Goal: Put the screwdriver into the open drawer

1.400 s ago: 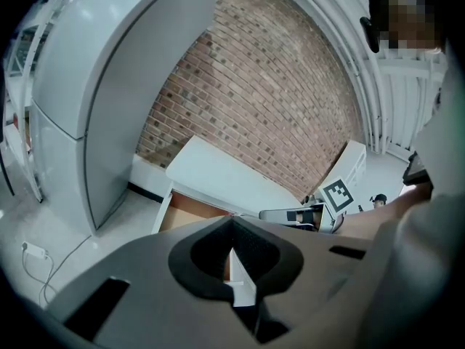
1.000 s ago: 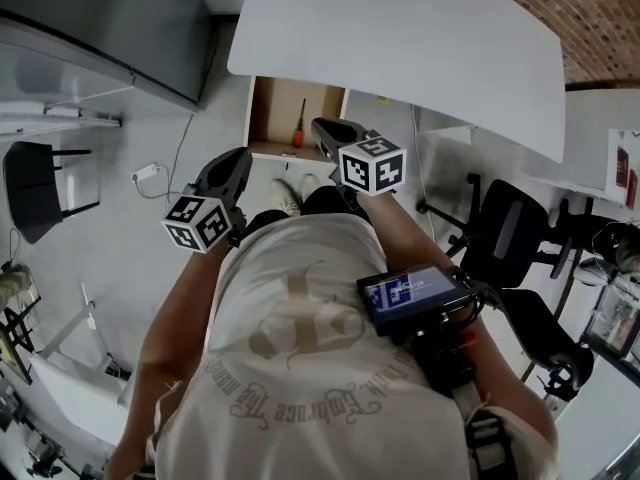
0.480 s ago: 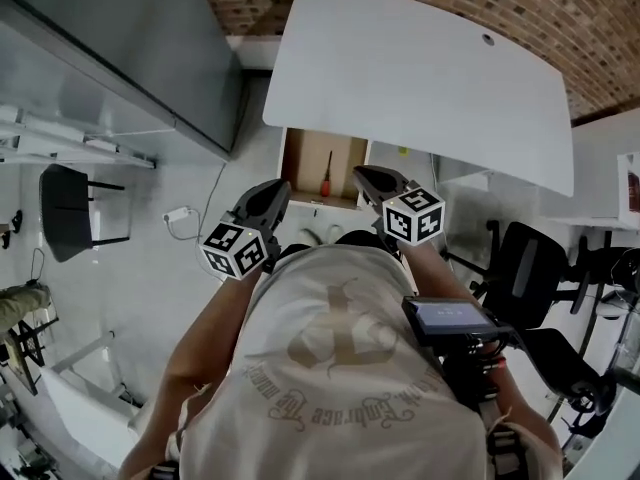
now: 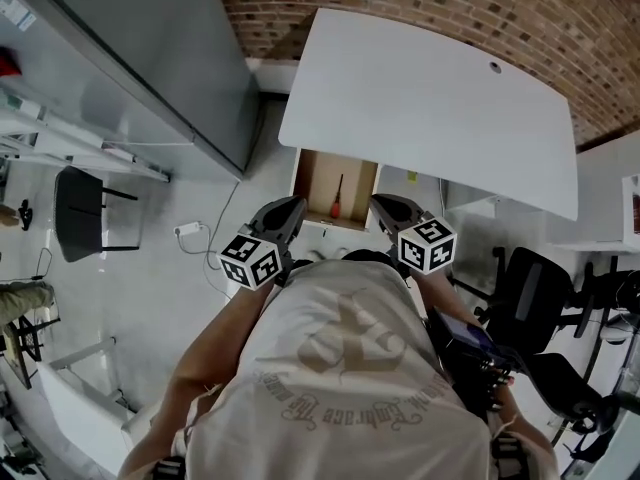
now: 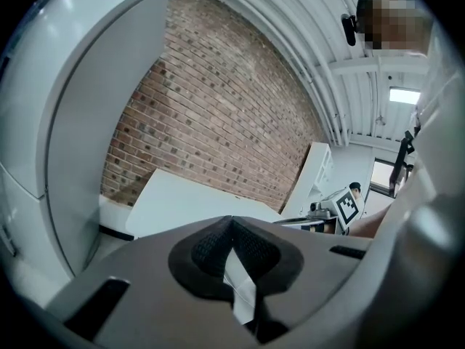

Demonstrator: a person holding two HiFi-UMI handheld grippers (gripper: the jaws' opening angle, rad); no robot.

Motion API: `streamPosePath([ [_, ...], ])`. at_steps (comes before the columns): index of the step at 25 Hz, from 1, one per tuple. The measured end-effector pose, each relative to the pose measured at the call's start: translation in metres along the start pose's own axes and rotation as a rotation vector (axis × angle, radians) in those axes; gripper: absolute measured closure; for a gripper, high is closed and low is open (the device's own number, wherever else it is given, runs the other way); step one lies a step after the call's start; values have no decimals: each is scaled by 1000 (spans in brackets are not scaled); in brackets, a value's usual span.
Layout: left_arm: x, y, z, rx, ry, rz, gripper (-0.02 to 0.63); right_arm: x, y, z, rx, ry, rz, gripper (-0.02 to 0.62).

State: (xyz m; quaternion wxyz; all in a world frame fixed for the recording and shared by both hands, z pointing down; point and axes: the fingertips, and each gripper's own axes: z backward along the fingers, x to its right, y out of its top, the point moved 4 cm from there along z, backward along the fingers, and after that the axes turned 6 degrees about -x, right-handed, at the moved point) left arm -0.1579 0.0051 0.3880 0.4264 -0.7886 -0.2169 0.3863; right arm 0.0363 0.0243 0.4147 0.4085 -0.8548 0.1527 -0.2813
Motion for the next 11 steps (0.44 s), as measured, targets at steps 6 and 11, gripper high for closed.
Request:
streamPosePath([
  [6,5,5,2,-11,20,-26,588,5,3,-2,2,19,-7,572],
  [11,17,4,-4,-27,34,-40,588,9,5,-2,-6,50,-1,572],
])
